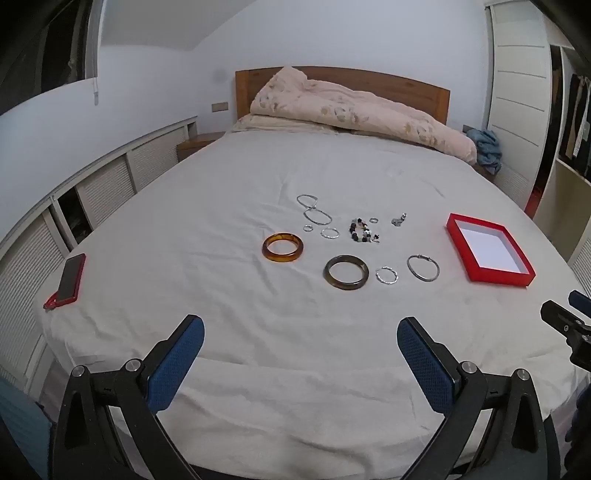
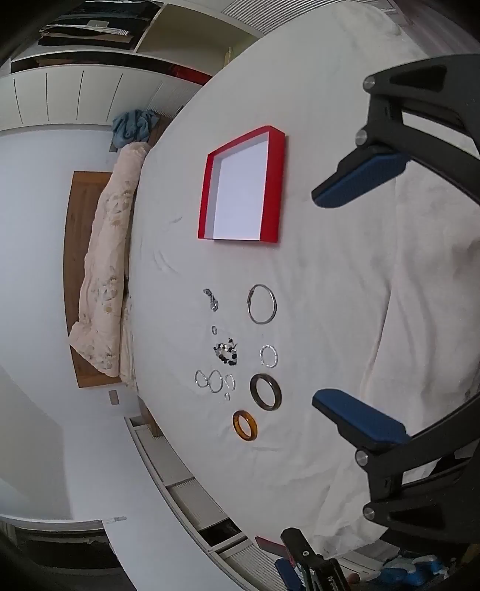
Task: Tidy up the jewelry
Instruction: 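Move both tools toward the jewelry on the bed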
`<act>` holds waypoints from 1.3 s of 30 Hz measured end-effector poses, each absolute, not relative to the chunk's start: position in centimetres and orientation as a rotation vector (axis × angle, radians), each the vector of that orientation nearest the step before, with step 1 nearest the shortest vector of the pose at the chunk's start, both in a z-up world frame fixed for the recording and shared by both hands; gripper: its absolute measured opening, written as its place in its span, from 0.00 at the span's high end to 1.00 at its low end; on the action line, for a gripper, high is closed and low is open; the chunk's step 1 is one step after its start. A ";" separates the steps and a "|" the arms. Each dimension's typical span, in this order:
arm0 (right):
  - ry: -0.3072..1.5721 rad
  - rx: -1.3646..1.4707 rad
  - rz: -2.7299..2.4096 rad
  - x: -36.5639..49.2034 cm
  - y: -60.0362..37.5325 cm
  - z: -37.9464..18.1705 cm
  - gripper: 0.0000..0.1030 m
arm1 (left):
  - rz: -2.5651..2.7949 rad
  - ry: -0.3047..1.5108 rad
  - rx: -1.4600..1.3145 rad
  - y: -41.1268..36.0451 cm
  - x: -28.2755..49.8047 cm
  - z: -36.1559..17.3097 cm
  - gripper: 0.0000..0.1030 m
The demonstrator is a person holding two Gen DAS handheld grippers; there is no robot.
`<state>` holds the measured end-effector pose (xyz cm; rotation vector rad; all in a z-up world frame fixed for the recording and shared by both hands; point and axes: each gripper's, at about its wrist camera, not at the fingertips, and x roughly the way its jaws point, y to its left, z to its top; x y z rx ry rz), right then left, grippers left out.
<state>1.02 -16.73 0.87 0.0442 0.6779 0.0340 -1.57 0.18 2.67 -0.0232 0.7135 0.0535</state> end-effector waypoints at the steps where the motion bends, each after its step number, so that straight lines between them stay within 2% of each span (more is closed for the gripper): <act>1: 0.677 0.044 0.038 1.0 -16.7 0.9 0.03 | 0.057 0.714 -0.020 0.2 -1.6 2.7 0.00; 30: 0.754 0.049 0.111 4.1 -15.6 -3.1 0.05 | 0.116 0.779 0.008 1.5 1.2 -1.7 0.01; 39: 0.795 0.060 0.137 5.6 -15.3 -4.9 0.07 | 0.111 0.833 0.003 1.7 2.9 -3.2 0.10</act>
